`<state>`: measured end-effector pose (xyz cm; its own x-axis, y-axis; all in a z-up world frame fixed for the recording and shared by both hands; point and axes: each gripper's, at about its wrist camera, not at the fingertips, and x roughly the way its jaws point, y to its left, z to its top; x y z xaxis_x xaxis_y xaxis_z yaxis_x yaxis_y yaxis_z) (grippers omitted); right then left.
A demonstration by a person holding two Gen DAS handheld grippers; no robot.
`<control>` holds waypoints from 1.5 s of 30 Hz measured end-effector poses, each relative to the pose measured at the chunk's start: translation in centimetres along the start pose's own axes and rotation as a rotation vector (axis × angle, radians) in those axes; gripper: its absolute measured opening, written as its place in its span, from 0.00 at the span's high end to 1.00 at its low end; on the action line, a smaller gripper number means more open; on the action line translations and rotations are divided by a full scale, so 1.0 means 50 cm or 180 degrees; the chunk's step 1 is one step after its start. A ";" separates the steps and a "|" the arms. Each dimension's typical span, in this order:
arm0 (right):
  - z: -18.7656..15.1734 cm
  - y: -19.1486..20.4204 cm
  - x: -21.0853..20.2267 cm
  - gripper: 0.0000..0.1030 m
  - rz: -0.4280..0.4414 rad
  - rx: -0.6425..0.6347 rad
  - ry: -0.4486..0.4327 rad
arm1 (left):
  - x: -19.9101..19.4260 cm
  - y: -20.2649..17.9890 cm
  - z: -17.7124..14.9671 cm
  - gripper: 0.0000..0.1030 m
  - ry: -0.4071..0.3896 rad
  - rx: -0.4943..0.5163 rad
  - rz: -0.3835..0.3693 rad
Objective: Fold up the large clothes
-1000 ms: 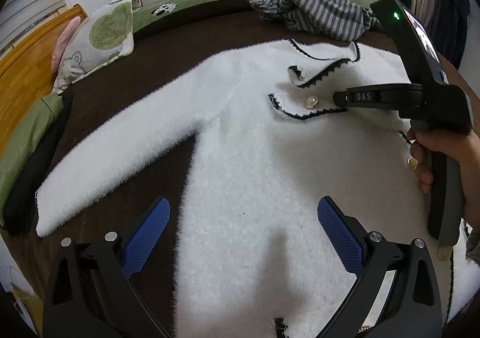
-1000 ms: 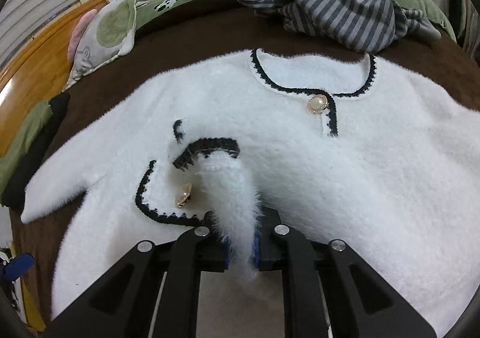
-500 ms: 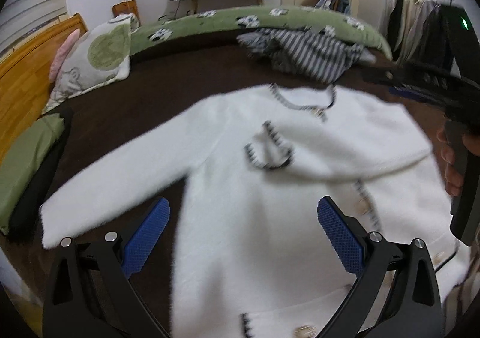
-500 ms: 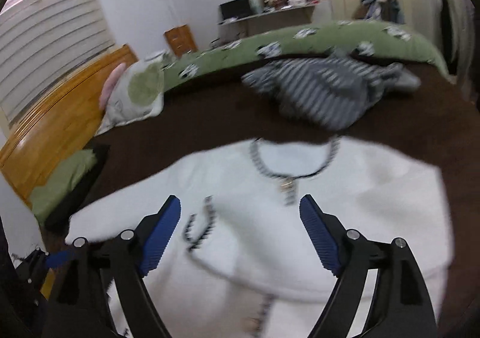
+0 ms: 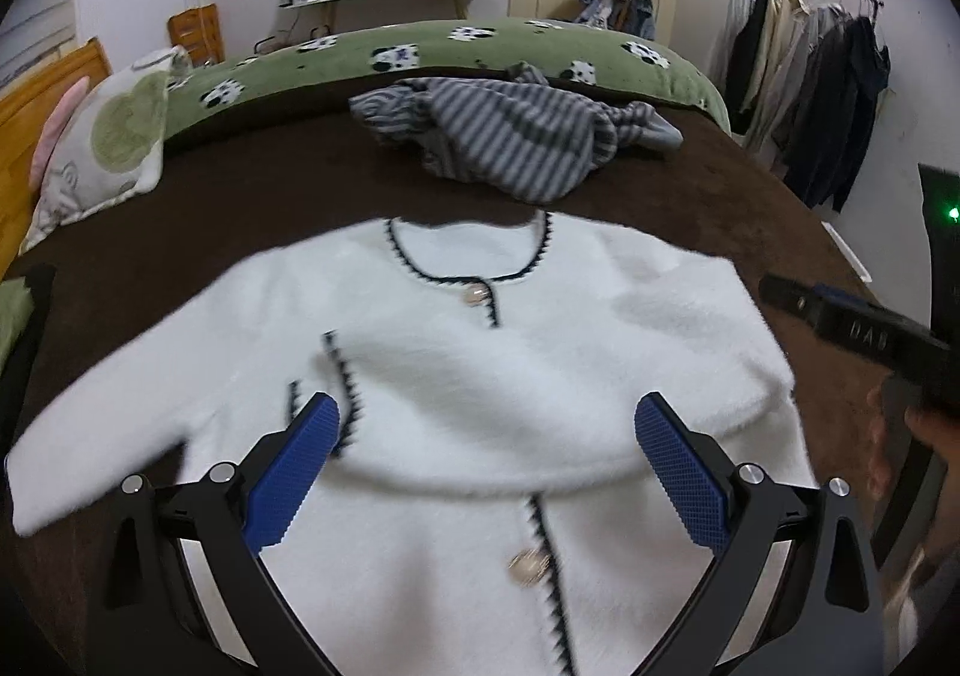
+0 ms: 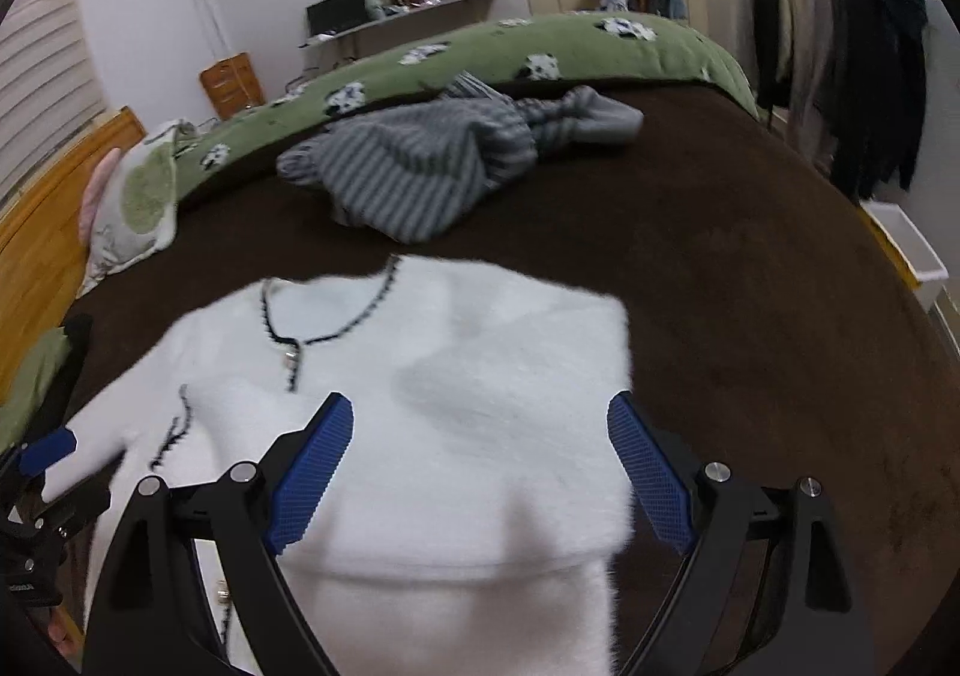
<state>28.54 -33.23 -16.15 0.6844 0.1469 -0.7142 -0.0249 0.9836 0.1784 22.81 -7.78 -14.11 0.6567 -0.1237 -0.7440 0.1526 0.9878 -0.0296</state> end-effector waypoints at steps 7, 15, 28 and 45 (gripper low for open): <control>-0.019 0.011 0.061 0.16 -0.0127 -0.0213 0.0068 | 0.083 -0.046 0.019 0.06 0.0050 0.0068 -0.0141; -0.040 0.027 0.144 0.15 -0.0319 -0.0410 0.0207 | 0.201 -0.032 0.003 0.06 0.0323 0.0025 -0.0268; -0.048 0.020 0.209 0.06 -0.0460 -0.0447 0.0271 | 0.209 0.074 -0.095 0.05 0.0428 -0.0136 0.0099; -0.038 0.007 0.239 0.05 -0.0475 -0.0383 0.0311 | 0.200 0.094 -0.123 0.05 0.0319 -0.0204 -0.0002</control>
<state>35.34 -30.94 -25.91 0.6132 0.0023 -0.7899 -0.0194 0.9997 -0.0122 25.55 -3.78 -25.78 0.5789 -0.1174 -0.8069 0.1032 0.9922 -0.0703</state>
